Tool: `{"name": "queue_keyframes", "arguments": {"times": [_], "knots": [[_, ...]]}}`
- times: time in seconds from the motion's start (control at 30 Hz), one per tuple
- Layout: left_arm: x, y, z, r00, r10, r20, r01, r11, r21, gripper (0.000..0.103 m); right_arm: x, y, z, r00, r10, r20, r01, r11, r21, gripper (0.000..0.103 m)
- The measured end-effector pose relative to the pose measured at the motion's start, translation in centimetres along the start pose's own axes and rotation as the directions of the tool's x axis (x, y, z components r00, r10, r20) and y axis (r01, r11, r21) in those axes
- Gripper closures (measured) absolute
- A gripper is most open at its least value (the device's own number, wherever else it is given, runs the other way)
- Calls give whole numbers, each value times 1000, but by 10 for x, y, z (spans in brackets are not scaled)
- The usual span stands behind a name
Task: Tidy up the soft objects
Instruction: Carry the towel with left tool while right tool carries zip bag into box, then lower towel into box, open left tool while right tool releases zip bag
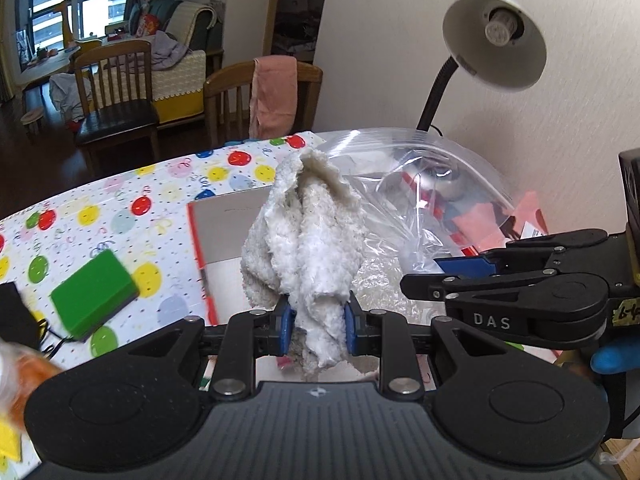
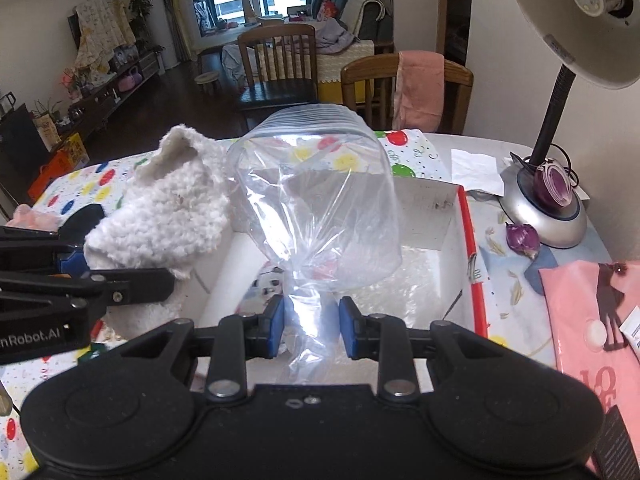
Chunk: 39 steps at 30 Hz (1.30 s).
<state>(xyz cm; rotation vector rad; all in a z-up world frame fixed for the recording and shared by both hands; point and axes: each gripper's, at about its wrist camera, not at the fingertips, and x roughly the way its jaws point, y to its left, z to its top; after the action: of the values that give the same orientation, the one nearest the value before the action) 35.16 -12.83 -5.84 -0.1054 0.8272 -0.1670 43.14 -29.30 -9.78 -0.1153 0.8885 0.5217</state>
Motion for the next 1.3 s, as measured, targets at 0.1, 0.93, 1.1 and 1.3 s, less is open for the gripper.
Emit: {"name": "queue_keyframes", "arguments": {"times": [0.1, 0.93, 1.1, 1.3], "knots": [[17, -4, 7, 1000, 3, -19, -3, 1000, 4, 79, 9, -4, 2, 1000, -7, -14, 7, 1000, -8, 75], [126, 2, 18, 970, 87, -227, -84, 996, 22, 79, 102, -29, 9, 982, -34, -184, 33, 999, -9, 75], [134, 4, 16, 963, 101, -248, -97, 995, 27, 79, 107, -31, 5, 979, -33, -203, 33, 999, -1, 75], [141, 4, 15, 955, 99, -280, -94, 995, 31, 79, 110, -31, 9, 976, -38, -217, 40, 999, 5, 75]]}}
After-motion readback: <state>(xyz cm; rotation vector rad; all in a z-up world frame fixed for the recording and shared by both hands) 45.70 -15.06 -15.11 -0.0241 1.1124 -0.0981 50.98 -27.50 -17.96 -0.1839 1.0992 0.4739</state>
